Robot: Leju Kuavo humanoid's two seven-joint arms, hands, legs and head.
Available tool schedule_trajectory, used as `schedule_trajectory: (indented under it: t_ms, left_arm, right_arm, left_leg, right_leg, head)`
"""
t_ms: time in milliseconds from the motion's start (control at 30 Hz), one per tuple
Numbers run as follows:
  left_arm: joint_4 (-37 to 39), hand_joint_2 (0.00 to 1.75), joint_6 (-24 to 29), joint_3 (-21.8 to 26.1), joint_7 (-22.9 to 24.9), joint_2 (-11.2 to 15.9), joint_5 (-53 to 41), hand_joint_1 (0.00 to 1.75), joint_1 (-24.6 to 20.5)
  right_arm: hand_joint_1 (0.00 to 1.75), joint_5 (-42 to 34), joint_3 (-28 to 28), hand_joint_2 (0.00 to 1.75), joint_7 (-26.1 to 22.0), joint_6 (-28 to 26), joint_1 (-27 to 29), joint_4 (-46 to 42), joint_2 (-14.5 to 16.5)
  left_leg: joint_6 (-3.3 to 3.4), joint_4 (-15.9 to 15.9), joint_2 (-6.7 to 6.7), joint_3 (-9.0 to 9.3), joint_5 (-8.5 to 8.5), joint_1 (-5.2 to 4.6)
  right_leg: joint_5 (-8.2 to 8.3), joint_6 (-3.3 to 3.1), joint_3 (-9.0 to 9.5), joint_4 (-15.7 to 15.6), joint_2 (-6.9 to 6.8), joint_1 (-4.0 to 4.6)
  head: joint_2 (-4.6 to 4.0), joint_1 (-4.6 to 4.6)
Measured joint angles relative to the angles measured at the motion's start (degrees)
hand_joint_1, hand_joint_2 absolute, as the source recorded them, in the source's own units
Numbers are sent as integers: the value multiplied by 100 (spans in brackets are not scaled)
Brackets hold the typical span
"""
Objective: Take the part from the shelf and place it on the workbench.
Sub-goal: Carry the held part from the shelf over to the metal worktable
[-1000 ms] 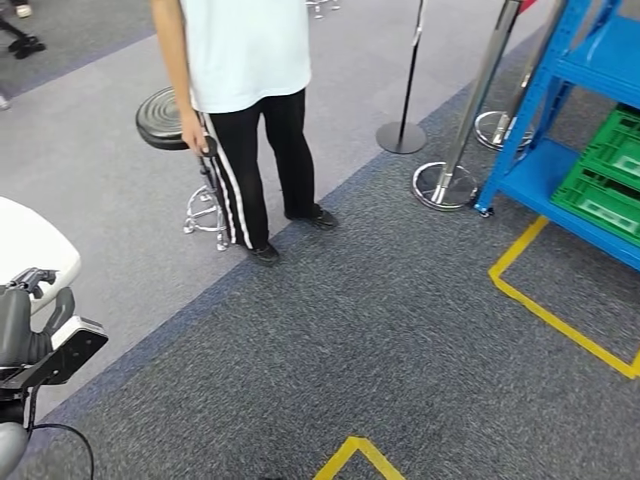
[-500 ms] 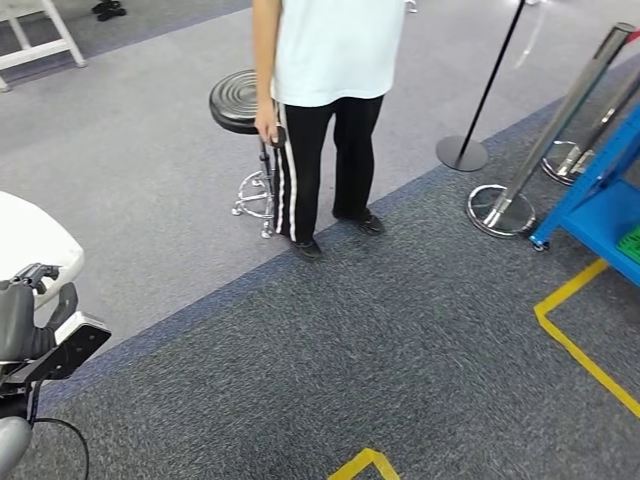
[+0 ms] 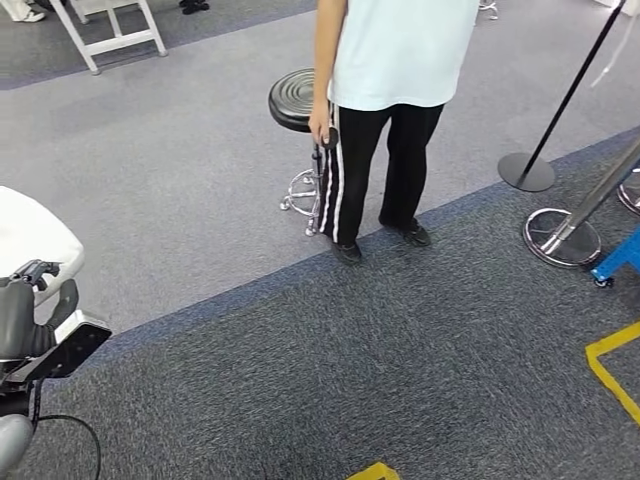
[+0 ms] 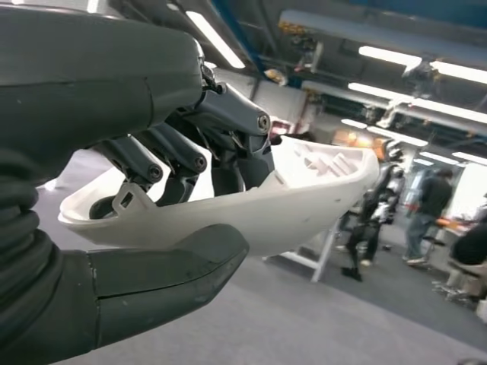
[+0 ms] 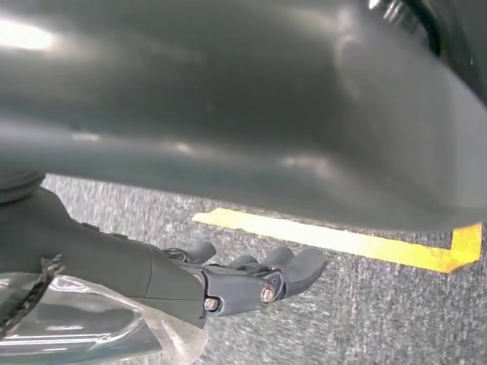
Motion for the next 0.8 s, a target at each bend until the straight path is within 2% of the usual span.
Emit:
schedule_trajectory:
  t_ms: [33,67,100,167,200,233,300,333,367,400,433,467,500,533,567,600,633,667,700,733,767,800]
  left_arm:
    - [16,175,0,-20,-2,-1,1,175,-4]
    - [31,175,0,-39,-2,-1,2,175,-14]
    - [40,175,-1,-55,-2,1,2,175,-31]
    - [45,175,-9,-84,-1,5,-1,175,-90]
    - [45,175,-16,-97,0,7,-3,175,-120]
    - [44,175,-22,-109,2,8,-4,175,-140]
    - [42,175,-30,-122,15,11,-6,175,-148]
    - [38,175,-31,-125,24,11,-6,175,-144]
    - [34,175,-33,-128,36,13,-6,175,-151]
    - [29,175,-34,-133,45,10,-5,175,-164]
    - [26,175,-37,-141,56,4,-5,175,-172]
    - [26,175,-43,-151,65,-3,-4,175,-177]
    - [26,175,-50,-164,73,-11,-4,175,-173]
    - [26,175,-57,-179,79,-19,-4,175,-166]
    - [27,175,-62,-193,85,-25,-4,175,-164]
    - [26,175,-65,-203,90,-29,-4,175,-164]
    - [26,175,-66,-210,92,-33,-4,175,-164]
    - [26,175,-66,-213,95,-34,-4,175,-169]
    - [25,175,-67,-214,98,-34,-3,175,-172]
    - [25,175,-68,-215,100,-33,-3,175,-174]
    - [25,175,-69,-216,101,-31,-3,175,-175]
    - [24,175,-70,-216,102,-28,-2,175,-170]
  right_arm:
    - [0,5,-1,0,-1,0,11,0,-3]
    - [0,11,-4,0,-3,0,22,0,-5]
    - [0,17,-10,0,-6,0,30,0,-5]
    - [0,34,-27,0,-16,-1,46,0,-5]
    - [0,41,-36,0,-20,-3,50,0,-5]
    - [0,49,-45,0,-24,-5,53,0,-5]
    - [0,56,-71,0,-27,-9,57,-1,-5]
    - [0,61,-88,0,-28,-9,59,-2,-6]
    - [0,68,-104,0,-28,-9,64,-4,-7]
    - [0,81,-120,0,-23,-10,68,-7,-7]
    - [0,95,-131,0,-11,-10,76,-9,-8]
    - [0,112,-138,0,2,-11,86,-11,-9]
    - [0,128,-142,0,19,-11,98,-12,-9]
    - [0,141,-146,0,35,-11,109,-13,-10]
    - [0,153,-150,0,45,-11,116,-14,-11]
    - [0,163,-155,0,54,-11,118,-15,-14]
    - [0,169,-160,0,60,-11,117,-16,-17]
    - [0,173,-165,0,63,-11,117,-19,-21]
    - [0,174,-168,0,66,-11,116,-25,-23]
    - [0,174,-170,0,70,-11,120,-31,-24]
    - [0,174,-171,0,74,-11,125,-38,-24]
    - [0,175,-170,0,76,-11,129,-44,-24]
  left_leg:
    - [0,68,17,-35,40,7]
    - [13,-97,38,44,184,7]
    - [39,-442,97,215,392,-2]
    - [115,-1164,357,579,657,-72]
    - [151,-1377,463,676,690,-111]
    - [177,-1460,509,704,662,-144]
    - [222,-1523,388,703,666,-151]
    - [246,-1557,314,719,680,-142]
    - [276,-1591,244,737,695,-127]
    - [305,-1620,177,757,709,-109]
    - [321,-1626,115,762,710,-105]
    - [334,-1626,42,764,709,-101]
    - [339,-1625,-36,766,706,-100]
    - [339,-1622,-116,770,704,-99]
    - [334,-1617,-202,778,699,-95]
    - [321,-1609,-284,790,691,-88]
    - [300,-1595,-362,799,676,-78]
    - [272,-1567,-439,792,658,-76]
    - [244,-1542,-513,772,647,-72]
    - [215,-1523,-582,744,646,-65]
    - [185,-1520,-652,718,655,-57]
    - [159,-1524,-719,700,666,-42]
  right_leg:
    - [-14,-4,11,0,-77,8]
    - [-30,-2,31,0,-154,15]
    - [-51,3,59,0,-228,22]
    - [-98,32,106,-4,-366,48]
    - [-118,53,118,-5,-427,62]
    - [-135,78,125,-11,-490,72]
    - [-168,134,153,-32,-613,70]
    - [-209,163,156,-9,-564,58]
    - [-294,188,110,108,-427,46]
    - [-432,207,-8,358,-237,35]
    - [-597,215,-192,722,-35,27]
    - [-753,222,-420,1139,79,23]
    - [-838,229,-625,1474,122,23]
    - [-814,234,-757,1629,136,21]
    - [-668,237,-780,1553,142,16]
    - [-434,238,-693,1265,173,8]
    - [-193,240,-548,873,277,-9]
    - [-26,242,-395,501,426,-31]
    - [55,232,-272,245,556,-49]
    - [64,218,-203,112,644,-57]
    - [38,191,-168,78,642,-50]
    - [38,154,-146,68,572,-47]
  head:
    - [0,-1]
    - [0,-1]
    - [0,0]
    - [0,-1]
    - [0,1]
    - [0,3]
    - [0,7]
    - [0,10]
    - [0,15]
    - [0,25]
    - [0,32]
    - [0,37]
    - [0,40]
    - [0,39]
    - [0,39]
    - [0,39]
    - [0,40]
    - [0,40]
    - [0,38]
    - [0,38]
    - [0,35]
    - [0,34]
